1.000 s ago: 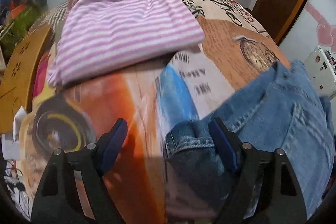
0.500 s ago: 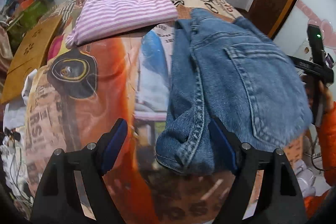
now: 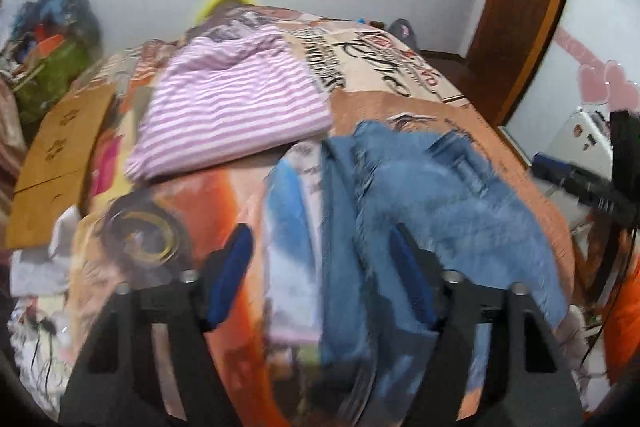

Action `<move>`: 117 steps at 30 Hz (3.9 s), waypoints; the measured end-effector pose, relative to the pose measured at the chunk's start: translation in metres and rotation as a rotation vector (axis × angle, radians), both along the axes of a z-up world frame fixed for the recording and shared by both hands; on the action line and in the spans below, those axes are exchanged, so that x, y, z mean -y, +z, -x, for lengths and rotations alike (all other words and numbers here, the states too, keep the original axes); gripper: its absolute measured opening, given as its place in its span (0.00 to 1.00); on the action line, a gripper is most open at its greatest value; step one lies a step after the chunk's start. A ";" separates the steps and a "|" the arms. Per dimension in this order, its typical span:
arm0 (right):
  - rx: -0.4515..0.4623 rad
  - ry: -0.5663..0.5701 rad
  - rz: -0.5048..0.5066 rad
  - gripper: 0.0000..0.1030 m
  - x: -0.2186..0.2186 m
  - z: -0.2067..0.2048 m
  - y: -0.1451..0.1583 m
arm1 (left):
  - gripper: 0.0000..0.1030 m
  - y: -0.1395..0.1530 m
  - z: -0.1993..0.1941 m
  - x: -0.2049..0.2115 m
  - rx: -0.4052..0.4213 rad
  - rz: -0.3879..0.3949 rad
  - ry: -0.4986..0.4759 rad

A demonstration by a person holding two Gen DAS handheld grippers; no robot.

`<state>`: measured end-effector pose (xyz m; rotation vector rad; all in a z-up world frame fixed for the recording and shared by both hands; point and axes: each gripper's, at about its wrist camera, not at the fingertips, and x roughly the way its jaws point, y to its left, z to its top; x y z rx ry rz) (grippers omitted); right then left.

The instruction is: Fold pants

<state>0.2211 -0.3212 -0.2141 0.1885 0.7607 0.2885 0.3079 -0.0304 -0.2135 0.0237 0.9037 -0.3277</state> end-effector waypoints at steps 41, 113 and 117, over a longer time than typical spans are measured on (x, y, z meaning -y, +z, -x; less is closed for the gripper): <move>0.009 0.048 0.140 0.28 -0.022 -0.035 0.013 | 0.32 -0.011 -0.033 0.008 -0.027 -0.045 -0.013; -0.296 0.279 -0.151 0.92 -0.047 -0.061 -0.067 | 1.00 -0.095 -0.079 0.033 -0.384 0.281 -0.200; -0.292 0.273 -0.160 0.86 -0.046 -0.061 -0.066 | 0.92 -0.089 -0.080 0.044 -0.359 0.257 -0.224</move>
